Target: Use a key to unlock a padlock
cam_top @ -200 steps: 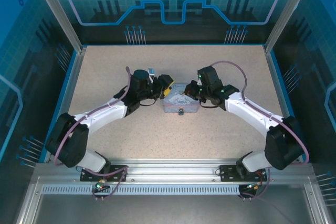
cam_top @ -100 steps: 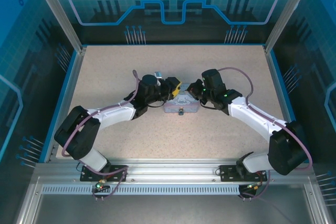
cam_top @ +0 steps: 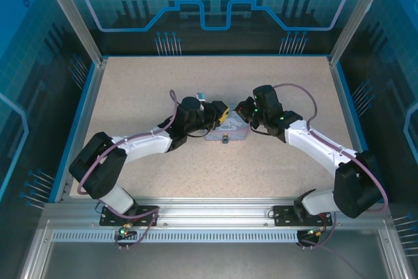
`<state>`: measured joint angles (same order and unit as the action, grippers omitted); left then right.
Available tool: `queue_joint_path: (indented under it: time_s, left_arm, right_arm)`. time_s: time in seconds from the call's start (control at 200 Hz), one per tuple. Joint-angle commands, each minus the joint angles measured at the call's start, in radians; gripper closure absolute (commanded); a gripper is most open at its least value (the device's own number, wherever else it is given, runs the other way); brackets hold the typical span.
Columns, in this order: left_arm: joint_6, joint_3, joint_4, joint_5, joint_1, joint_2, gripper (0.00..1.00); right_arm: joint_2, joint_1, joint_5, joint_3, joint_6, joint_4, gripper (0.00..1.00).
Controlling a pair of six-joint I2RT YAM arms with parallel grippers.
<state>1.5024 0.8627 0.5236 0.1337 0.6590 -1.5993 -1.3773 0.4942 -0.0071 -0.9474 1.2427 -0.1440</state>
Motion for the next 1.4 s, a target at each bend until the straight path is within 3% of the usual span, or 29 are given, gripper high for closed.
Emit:
queue_joint_path:
  time_s: [0.0, 0.205, 0.66, 1.131, 1.316, 1.396]
  left_arm:
    - [0.004, 0.001, 0.037, -0.018, 0.015, -0.020, 0.71]
    - [0.004, 0.006, 0.038, -0.022, 0.018, -0.029, 0.72]
    - [-0.009, 0.042, 0.038, -0.014, 0.019, -0.059, 0.83]
    - [-0.014, 0.059, 0.033, -0.014, 0.031, -0.063, 0.82]
    - [-0.016, 0.059, 0.029, -0.017, 0.034, -0.065, 0.88]
    - [-0.017, 0.061, 0.030, -0.017, 0.034, -0.067, 0.97]
  right_arm:
    - [0.005, -0.015, 0.010, 0.013, 0.009, 0.024, 1.00]
    - [0.000, -0.019, 0.002, 0.015, 0.008, 0.030, 1.00]
    - [0.004, -0.022, -0.007, 0.033, 0.006, 0.041, 1.00]
    - [-0.001, -0.022, -0.013, 0.029, 0.006, 0.046, 1.00]
    - [0.004, -0.021, -0.013, 0.032, 0.006, 0.045, 1.00]
    - [0.007, -0.022, -0.016, 0.032, 0.004, 0.046, 1.00]
